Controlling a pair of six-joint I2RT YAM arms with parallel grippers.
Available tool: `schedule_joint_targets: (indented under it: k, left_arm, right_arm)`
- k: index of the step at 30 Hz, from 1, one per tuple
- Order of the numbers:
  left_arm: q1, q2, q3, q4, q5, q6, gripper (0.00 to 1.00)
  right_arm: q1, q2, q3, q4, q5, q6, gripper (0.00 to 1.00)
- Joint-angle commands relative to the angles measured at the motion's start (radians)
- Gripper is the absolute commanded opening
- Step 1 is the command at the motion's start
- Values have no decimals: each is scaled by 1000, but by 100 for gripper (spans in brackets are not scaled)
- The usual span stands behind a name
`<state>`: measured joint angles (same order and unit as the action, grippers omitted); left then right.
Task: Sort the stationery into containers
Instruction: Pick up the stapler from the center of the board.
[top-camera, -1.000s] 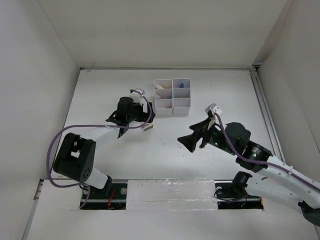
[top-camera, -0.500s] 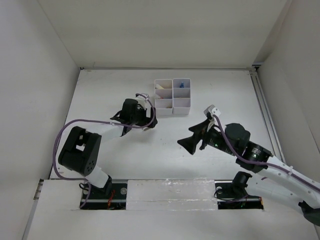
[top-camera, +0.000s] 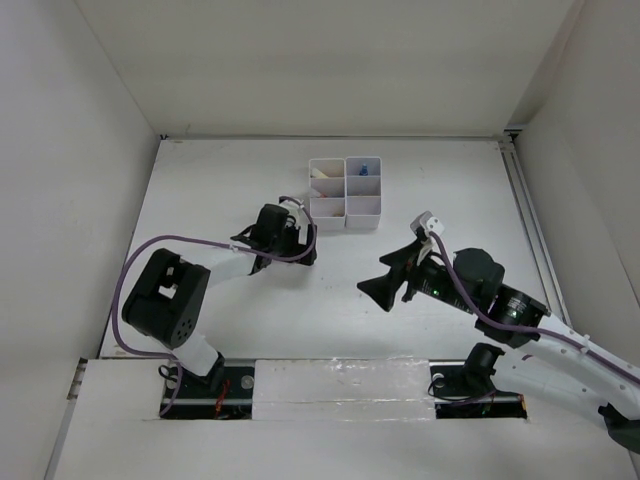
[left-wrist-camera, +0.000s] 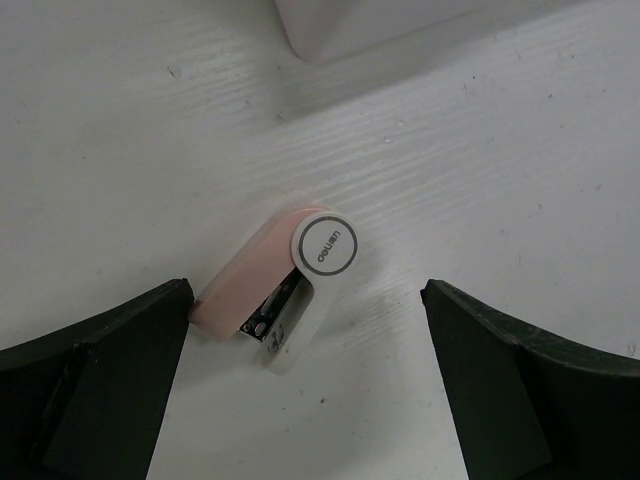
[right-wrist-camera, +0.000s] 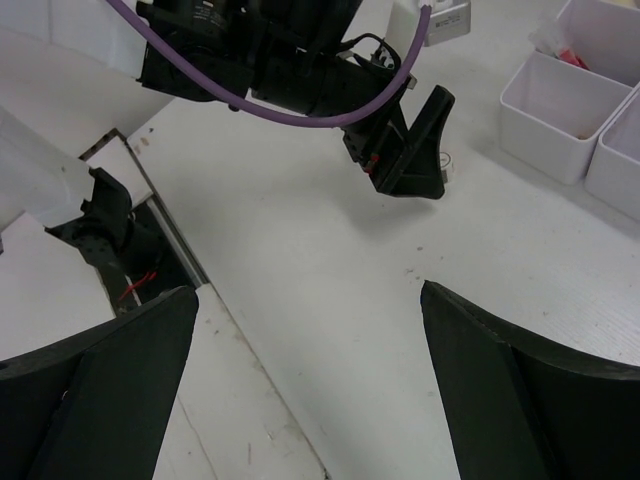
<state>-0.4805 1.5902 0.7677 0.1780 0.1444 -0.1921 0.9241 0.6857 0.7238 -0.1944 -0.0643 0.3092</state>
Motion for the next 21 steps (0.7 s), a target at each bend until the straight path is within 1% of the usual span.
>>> schedule_joint_targets:
  k: [1, 4, 8, 13, 14, 16, 19, 20, 21]
  left_arm:
    - [-12, 1, 42, -26, -39, -12, 100]
    - [-12, 1, 42, -35, -48, -12, 100]
    - [-43, 1, 42, -46, -75, -33, 100]
    - [-43, 1, 33, -55, -103, -55, 100]
    - [-43, 1, 33, -55, -103, -55, 98]
    - [-43, 10, 42, -64, -103, -55, 98]
    - [-43, 31, 53, -75, -112, -55, 87]
    - [-43, 40, 62, -84, -112, -55, 85]
    - [-43, 40, 62, -84, -112, -64, 85]
  right_arm:
    - [7, -12, 31, 16, -6, -13, 99]
    - [7, -21, 31, 16, 3, -13, 99]
    - [7, -21, 31, 16, 14, -13, 99]
    - [7, -21, 31, 16, 14, -13, 99]
    - [7, -21, 31, 16, 14, -4, 99]
    - [7, -21, 40, 16, 14, -4, 99]
    - [7, -21, 40, 16, 23, -4, 99]
    - [7, -21, 40, 16, 23, -4, 99]
    - [7, -21, 40, 16, 23, -4, 99]
